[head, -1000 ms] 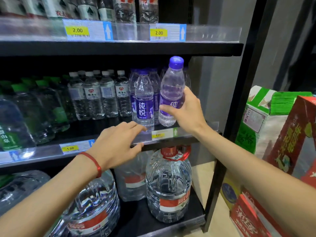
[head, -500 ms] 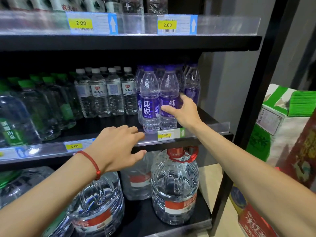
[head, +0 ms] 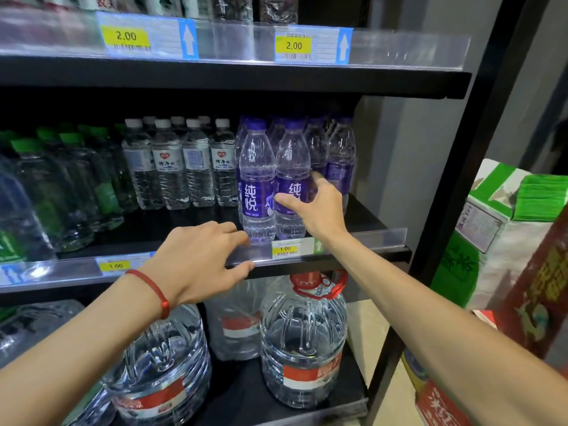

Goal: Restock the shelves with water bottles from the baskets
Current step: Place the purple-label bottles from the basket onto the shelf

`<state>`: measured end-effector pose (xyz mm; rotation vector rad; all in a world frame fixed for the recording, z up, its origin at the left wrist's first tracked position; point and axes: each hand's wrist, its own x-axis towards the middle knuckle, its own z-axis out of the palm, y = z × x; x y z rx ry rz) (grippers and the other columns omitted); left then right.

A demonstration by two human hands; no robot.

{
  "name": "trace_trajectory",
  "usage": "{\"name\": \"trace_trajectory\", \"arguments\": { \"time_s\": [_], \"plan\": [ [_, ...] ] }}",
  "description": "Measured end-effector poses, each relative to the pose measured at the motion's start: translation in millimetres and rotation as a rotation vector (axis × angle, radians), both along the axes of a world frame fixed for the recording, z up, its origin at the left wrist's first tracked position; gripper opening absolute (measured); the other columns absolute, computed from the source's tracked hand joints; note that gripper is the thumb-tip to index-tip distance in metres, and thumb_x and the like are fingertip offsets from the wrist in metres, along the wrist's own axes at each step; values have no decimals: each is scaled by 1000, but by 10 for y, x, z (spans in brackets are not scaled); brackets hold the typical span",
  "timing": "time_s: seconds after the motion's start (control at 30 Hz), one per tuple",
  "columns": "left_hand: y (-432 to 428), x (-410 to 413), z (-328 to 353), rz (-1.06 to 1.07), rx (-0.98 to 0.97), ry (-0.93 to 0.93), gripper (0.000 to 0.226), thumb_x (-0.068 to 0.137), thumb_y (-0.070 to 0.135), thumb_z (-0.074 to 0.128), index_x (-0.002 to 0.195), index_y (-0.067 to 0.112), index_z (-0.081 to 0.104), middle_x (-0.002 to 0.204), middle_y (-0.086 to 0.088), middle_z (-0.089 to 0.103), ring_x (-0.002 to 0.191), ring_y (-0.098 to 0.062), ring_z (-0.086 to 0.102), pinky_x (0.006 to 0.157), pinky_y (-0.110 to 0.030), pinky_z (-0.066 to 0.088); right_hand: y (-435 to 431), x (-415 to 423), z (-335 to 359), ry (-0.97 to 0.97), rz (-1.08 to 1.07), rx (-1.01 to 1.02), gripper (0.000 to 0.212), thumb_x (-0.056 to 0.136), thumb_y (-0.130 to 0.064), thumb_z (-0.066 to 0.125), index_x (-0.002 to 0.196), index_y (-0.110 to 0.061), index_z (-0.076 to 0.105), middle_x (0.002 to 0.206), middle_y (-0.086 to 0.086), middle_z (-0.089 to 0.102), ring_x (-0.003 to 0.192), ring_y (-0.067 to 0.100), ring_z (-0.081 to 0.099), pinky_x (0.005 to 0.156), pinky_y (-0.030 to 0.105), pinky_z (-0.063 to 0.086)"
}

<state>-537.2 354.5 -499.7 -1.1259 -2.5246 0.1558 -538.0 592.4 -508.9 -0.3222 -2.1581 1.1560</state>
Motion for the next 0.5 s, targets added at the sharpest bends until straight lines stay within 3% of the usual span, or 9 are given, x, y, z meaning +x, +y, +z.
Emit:
{"name": "trace_trajectory", "arguments": {
  "time_s": [0.13, 0.23, 0.33, 0.43, 0.5],
  "plan": [
    [-24, 14, -52, 14, -1, -6, 72, 79, 74, 9, 121, 39, 55, 112, 14, 56, 108, -10, 58, 71, -34, 51, -16, -34, -73, 4, -35, -2, 122, 58, -89, 74, 151, -14, 50, 140, 4, 63, 132, 24, 56, 110, 48, 50],
    [-66, 17, -50, 24, -6, -16, 72, 78, 74, 9, 122, 40, 55, 113, 15, 55, 108, -10, 59, 72, -35, 53, -115, 50, -64, -36, -28, -21, 99, 72, -67, 84, 147, -12, 49, 137, 7, 60, 128, 25, 56, 110, 49, 49],
    [-125, 35, -11, 12, 3, -13, 66, 83, 73, 16, 124, 40, 55, 114, 15, 56, 108, -11, 60, 71, -35, 53, -243, 293, -106, -38, -97, 85, 83, 88, -49, 79, 152, -15, 40, 148, 3, 47, 136, 20, 47, 111, 44, 46],
    [-240, 127, 18, 19, 17, 14, 49, 96, 65, 28, 125, 36, 55, 114, 13, 56, 107, -13, 60, 71, -36, 54, -399, 694, -199, -17, -158, 343, 45, 94, -41, 69, 135, -25, 57, 132, -9, 55, 126, 12, 46, 101, 40, 47],
    [-337, 226, 10, 41, -8, 25, 46, 99, 62, 33, 129, 34, 53, 116, 12, 55, 110, -16, 58, 75, -36, 53, -517, 938, -274, -74, -113, 502, 33, 92, -42, 65, 122, -27, 66, 120, -11, 60, 118, 13, 50, 97, 40, 45]
  ]
}}
